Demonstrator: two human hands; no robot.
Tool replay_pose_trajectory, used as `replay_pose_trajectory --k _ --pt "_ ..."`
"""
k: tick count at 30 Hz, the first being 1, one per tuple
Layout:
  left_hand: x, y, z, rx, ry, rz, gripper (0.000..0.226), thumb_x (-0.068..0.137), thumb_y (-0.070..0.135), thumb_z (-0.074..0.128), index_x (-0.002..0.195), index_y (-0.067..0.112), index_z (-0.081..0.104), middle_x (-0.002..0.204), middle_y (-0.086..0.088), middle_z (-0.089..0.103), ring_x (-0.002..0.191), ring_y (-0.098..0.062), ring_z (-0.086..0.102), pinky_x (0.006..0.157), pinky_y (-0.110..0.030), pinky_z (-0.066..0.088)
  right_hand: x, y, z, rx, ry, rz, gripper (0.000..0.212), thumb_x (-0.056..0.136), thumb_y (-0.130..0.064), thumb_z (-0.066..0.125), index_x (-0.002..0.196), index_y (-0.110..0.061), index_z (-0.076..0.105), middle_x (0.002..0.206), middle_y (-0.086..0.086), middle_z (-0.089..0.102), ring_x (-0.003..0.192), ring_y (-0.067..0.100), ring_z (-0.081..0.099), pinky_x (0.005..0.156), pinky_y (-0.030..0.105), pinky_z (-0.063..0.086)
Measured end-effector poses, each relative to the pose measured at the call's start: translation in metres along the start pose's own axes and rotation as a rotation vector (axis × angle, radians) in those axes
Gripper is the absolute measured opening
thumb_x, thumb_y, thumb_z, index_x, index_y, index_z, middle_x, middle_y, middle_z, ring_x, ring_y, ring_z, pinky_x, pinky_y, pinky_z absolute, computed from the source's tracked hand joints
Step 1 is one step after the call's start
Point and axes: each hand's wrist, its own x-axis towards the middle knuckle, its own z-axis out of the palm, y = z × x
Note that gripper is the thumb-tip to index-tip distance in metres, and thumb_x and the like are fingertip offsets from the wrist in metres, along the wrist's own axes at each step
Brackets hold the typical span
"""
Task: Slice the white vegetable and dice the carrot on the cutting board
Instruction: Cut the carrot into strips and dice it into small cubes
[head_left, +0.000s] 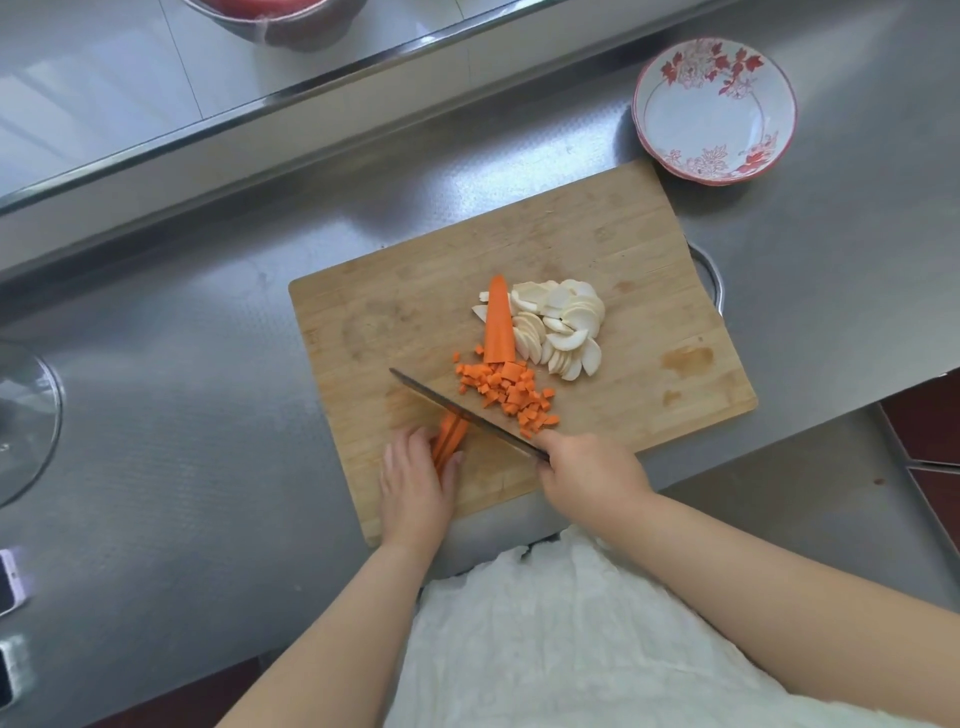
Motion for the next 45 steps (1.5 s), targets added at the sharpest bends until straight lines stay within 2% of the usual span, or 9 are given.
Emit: replay_pose_trajectory --k 3,8,13,16,20,28,36,41,45 --pt "0.001 0.000 0.001 -0.016 0.002 0.018 0.036 0.087 0.024 0.066 0.114 0.004 0.056 0.111 -0.011 0.053 0.104 -0.029 0.050 0.087 -0.042 0.045 -0.002 0.000 0.001 -0.042 0.017 -0.014 0.023 0.099 -0.028 0.040 0.116 -0.026 0.056 0.094 0.004 0.067 0.083 0.028 0.062 0.055 0.028 0.035" --pt "0.000 0.001 0.004 -0.073 0.039 0.032 0.037 0.086 0.019 0.068 0.115 0.001 0.055 0.110 -0.013 0.053 0.102 -0.030 0.050 0.087 -0.045 0.046 -0.002 0.000 0.002 -0.031 0.031 -0.019 0.025 0.099 -0.028 0.039 0.119 -0.027 0.056 0.093 0.004 0.068 0.082 0.028 0.063 0.055 0.029 0.037" --pt "0.003 0.001 0.005 -0.061 0.094 0.140 0.031 0.089 0.035 0.053 0.103 0.008 0.058 0.106 -0.010 0.054 0.098 -0.024 0.047 0.081 -0.034 0.043 -0.008 0.000 0.002 0.025 0.064 -0.024 0.026 0.099 -0.029 0.040 0.120 -0.026 0.055 0.091 0.006 0.068 0.082 0.030 0.063 0.056 0.030 0.041" --pt "0.009 0.002 0.004 -0.039 0.122 0.184 0.028 0.090 0.033 0.048 0.096 0.010 0.063 0.099 -0.008 0.057 0.091 -0.024 0.050 0.072 -0.035 0.046 -0.015 -0.003 0.002 0.010 0.058 -0.048 0.024 0.100 -0.029 0.040 0.119 -0.026 0.054 0.088 0.007 0.068 0.080 0.031 0.063 0.055 0.030 0.039" --pt "0.013 0.001 0.002 -0.069 0.143 0.204 0.019 0.090 0.027 0.046 0.102 0.014 0.055 0.098 -0.013 0.060 0.090 -0.023 0.046 0.071 -0.034 0.046 -0.016 -0.008 0.006 -0.056 0.026 -0.068 0.022 0.097 -0.021 0.042 0.116 -0.024 0.054 0.086 0.006 0.067 0.078 0.031 0.062 0.053 0.029 0.034" --pt "0.015 0.000 0.003 -0.053 0.180 0.245 0.025 0.089 0.022 0.049 0.088 0.002 0.064 0.093 -0.014 0.061 0.088 -0.022 0.046 0.070 -0.027 0.034 -0.013 -0.014 0.005 -0.095 -0.013 -0.027 0.020 0.096 -0.014 0.043 0.111 -0.021 0.054 0.087 0.006 0.066 0.065 0.026 0.048 0.043 0.026 0.021" --pt "0.016 -0.004 0.006 -0.033 0.185 0.279 0.025 0.089 0.022 0.050 0.086 0.002 0.065 0.092 -0.013 0.061 0.086 -0.023 0.047 0.067 -0.031 0.038 -0.002 -0.022 0.004 -0.106 -0.202 0.134 0.027 0.089 -0.002 0.043 0.109 -0.015 0.057 0.101 0.007 0.063 0.088 0.027 0.059 0.063 0.031 0.040" --pt "0.016 0.000 0.003 -0.051 0.142 0.249 0.025 0.089 0.025 0.049 0.084 0.006 0.066 0.089 -0.007 0.058 0.083 -0.019 0.045 0.063 -0.031 0.042 0.005 -0.016 0.004 0.047 -0.172 0.202 0.017 0.097 -0.024 0.046 0.103 -0.014 0.058 0.084 0.003 0.054 0.079 0.026 0.057 0.062 0.030 0.042" --pt "0.016 0.001 0.000 -0.048 0.123 0.226 0.027 0.089 0.027 0.048 0.084 0.008 0.067 0.089 -0.006 0.058 0.083 -0.017 0.044 0.057 -0.032 0.044 -0.004 -0.019 0.015 0.082 -0.111 0.167 0.020 0.099 -0.026 0.044 0.104 -0.015 0.060 0.092 0.006 0.064 0.087 0.027 0.062 0.062 0.030 0.041"
